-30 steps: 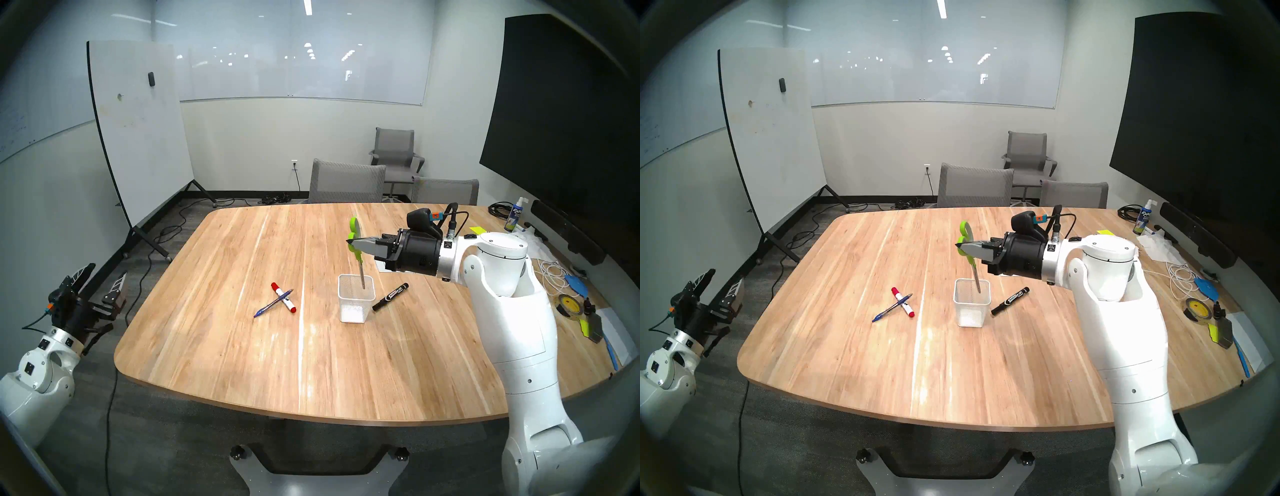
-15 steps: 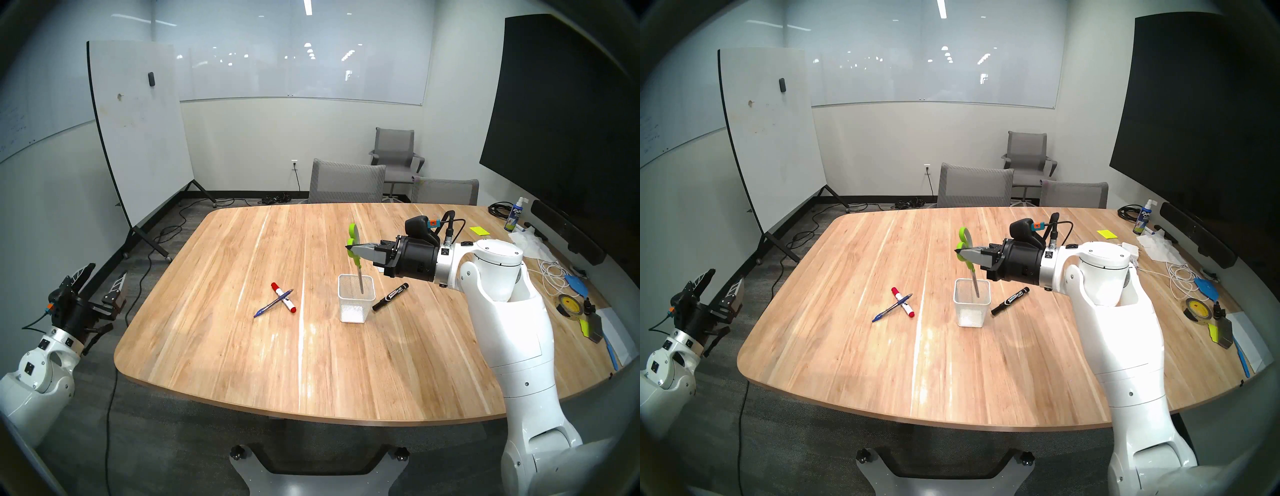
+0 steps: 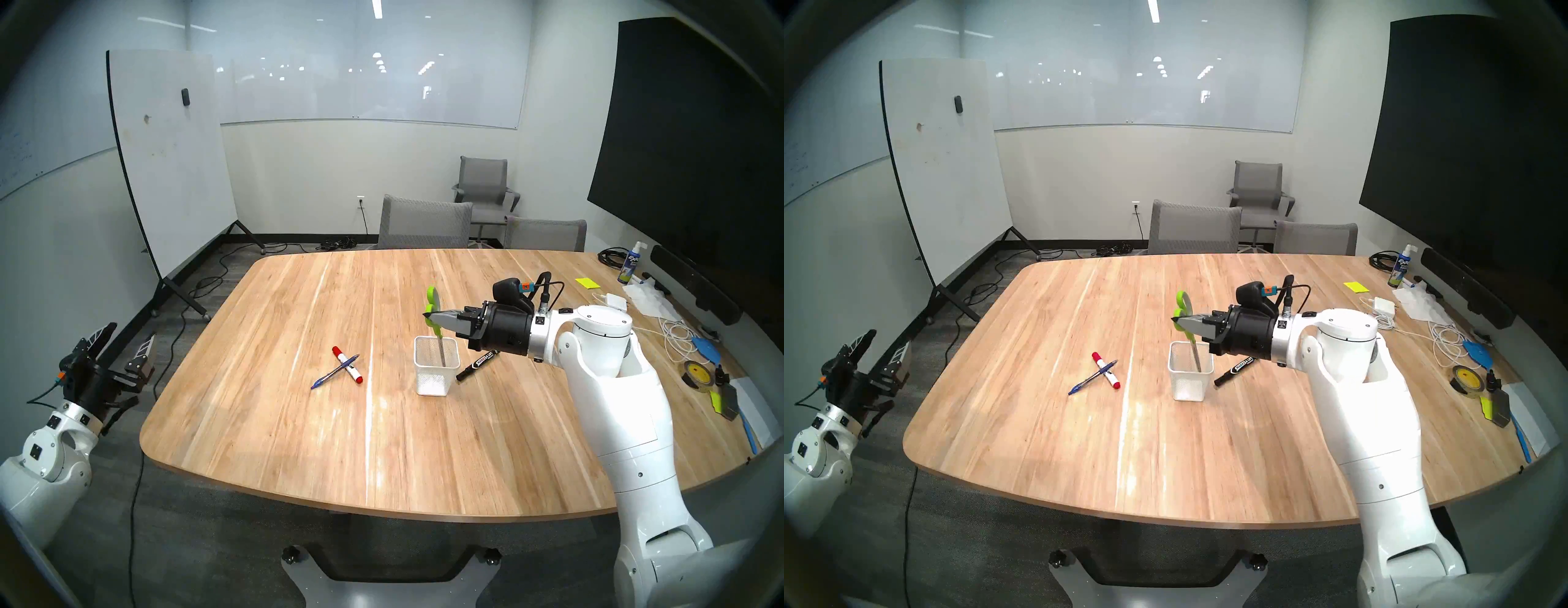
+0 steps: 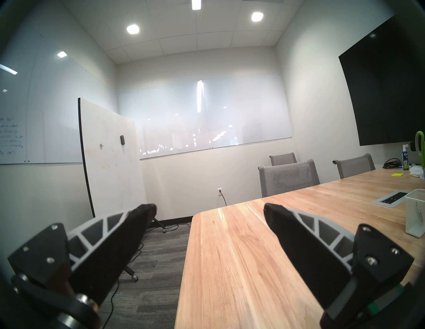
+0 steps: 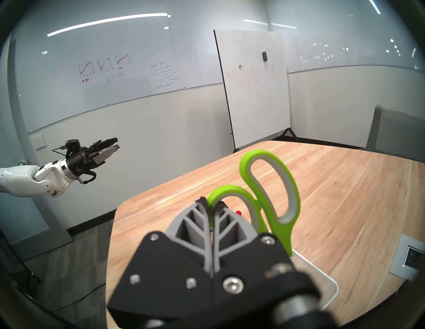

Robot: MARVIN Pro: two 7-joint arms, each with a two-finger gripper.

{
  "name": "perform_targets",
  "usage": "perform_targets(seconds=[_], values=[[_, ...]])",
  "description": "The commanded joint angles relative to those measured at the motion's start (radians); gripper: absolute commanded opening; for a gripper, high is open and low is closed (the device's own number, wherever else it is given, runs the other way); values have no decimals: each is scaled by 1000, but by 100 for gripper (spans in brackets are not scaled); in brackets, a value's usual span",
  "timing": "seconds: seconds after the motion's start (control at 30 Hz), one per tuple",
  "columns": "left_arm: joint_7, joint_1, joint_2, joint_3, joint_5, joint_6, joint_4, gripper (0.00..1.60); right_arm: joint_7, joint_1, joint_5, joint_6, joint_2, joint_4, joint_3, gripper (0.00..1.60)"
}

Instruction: Place the pen, the marker, and the scissors into the pen holder

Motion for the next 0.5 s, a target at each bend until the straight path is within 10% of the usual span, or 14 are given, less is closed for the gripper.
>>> perform_targets(seconds=[0.0,0.47], values=[[0,2,-1,-16,-2,-1,-6,160,-6,3,-5,-25,-14,2,-11,0],[0,2,-1,-16,-2,-1,-6,160,-1,-14,-13,-68,-15,45,-35,0]])
